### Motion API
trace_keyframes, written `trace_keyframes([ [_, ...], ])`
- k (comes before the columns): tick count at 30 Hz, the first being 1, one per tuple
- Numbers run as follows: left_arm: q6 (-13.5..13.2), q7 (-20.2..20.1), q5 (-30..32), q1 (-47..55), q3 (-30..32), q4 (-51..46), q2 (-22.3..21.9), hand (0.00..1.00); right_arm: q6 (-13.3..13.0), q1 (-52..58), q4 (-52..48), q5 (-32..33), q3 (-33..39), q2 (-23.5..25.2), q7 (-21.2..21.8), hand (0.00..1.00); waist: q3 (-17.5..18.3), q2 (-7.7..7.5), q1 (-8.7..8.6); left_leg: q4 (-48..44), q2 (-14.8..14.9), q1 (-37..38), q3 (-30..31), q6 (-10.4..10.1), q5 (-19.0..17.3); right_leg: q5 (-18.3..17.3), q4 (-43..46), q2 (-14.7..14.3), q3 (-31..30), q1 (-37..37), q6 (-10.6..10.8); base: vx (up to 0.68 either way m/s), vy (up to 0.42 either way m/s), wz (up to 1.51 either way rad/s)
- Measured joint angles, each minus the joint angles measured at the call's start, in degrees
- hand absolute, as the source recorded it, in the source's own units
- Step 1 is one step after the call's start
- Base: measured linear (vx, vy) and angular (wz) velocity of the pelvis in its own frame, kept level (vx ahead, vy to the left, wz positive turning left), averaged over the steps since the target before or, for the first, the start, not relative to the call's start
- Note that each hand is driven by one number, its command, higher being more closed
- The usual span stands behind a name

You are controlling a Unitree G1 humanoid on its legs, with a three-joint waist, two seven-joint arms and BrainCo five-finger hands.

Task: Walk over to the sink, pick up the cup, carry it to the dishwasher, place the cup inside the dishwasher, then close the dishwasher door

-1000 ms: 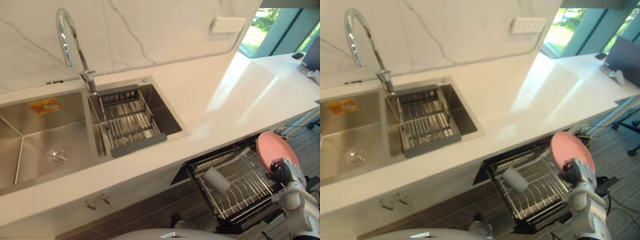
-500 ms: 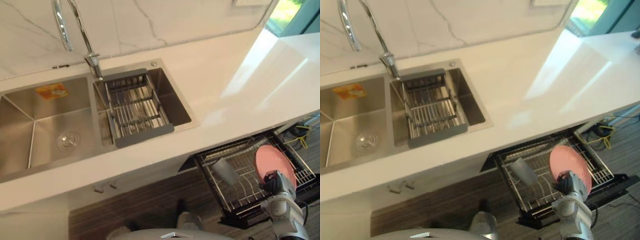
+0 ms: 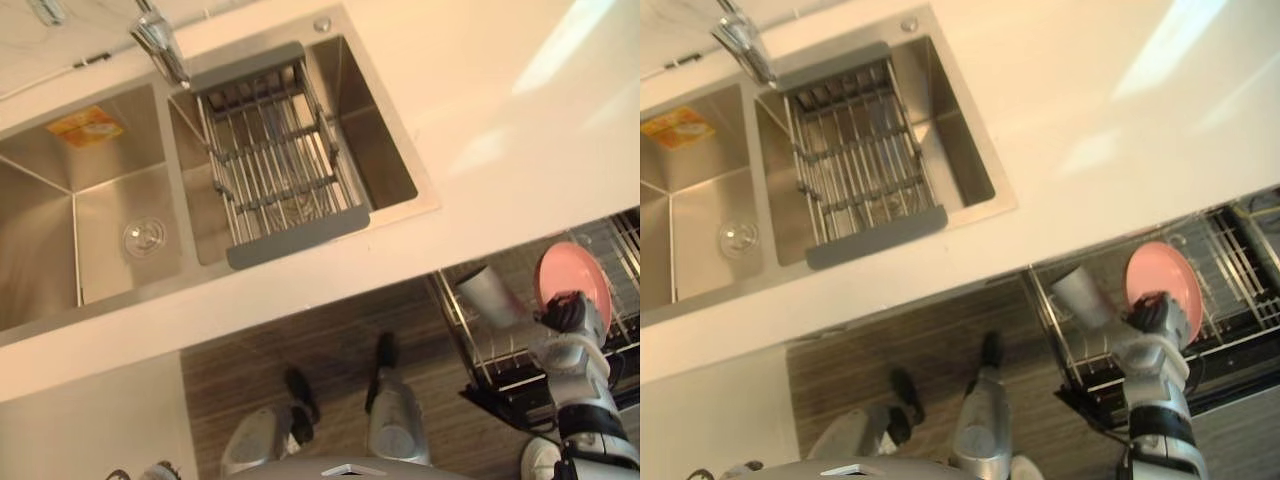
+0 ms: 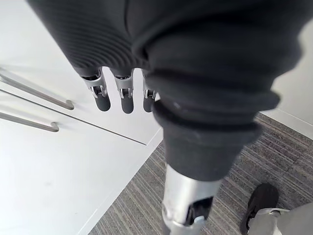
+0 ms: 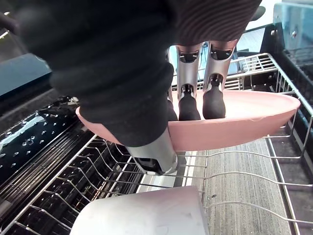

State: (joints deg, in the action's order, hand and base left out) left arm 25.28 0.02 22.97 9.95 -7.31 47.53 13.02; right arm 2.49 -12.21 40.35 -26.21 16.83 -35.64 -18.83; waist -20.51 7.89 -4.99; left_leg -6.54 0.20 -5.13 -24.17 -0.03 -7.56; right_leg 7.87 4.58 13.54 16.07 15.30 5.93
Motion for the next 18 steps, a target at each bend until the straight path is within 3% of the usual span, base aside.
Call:
trace_keyframes([
  [5,-1.4,1.2,-2.3,-3.3,0.0,1.6,-0.2,0.00,-0.3,-5.9,1.1,-0.1,-3.7,-2.9,0.2,1.00,-3.1,1.87,-0.30,-0.4,-0.6,-2.3,0.0,0.0,0.0,2.2,-1.7,-0.4,-2.7,3.1,-0.1,-0.05,0.004,-0.26],
  [9,-1.5,2.1,-3.8,-5.2,0.0,3.3,-0.5,0.00,0.0,-8.5,1.1,-0.1,-6.2,-4.9,1.4,1.00,-4.7,2.61,-1.64,-0.5,-0.8,-4.1,0.0,0.2,0.2,3.2,-2.6,-0.4,-3.3,4.7,-0.3,-0.05,-0.002,-0.06],
  [16,0.5,3.3,-3.7,-7.7,-0.7,5.1,-1.8,0.00,0.5,-14.1,3.6,0.0,-10.0,-9.1,4.0,1.00,-6.4,4.87,-1.74,-0.5,-0.9,-6.0,0.1,0.3,0.7,4.5,-4.0,-0.5,-3.4,6.2,-0.5,0.00,0.000,0.00],
  [17,0.9,3.3,-3.7,-7.8,-0.7,5.3,-2.0,0.00,0.5,-14.5,3.5,0.0,-10.1,-9.2,4.4,0.00,-6.6,5.18,-1.65,-0.4,-1.0,-6.1,0.3,0.3,0.7,4.5,-4.0,-0.5,-3.4,6.2,-0.5,0.00,0.000,0.00],
  [18,1.0,3.3,-3.6,-7.8,-0.7,5.6,-2.2,0.00,0.5,-14.9,3.6,0.0,-10.4,-9.4,4.8,0.00,-6.6,5.35,-1.63,-0.4,-1.0,-6.1,0.5,0.3,0.8,4.5,-4.0,-0.5,-3.4,6.3,-0.5,0.00,0.000,0.00],
])
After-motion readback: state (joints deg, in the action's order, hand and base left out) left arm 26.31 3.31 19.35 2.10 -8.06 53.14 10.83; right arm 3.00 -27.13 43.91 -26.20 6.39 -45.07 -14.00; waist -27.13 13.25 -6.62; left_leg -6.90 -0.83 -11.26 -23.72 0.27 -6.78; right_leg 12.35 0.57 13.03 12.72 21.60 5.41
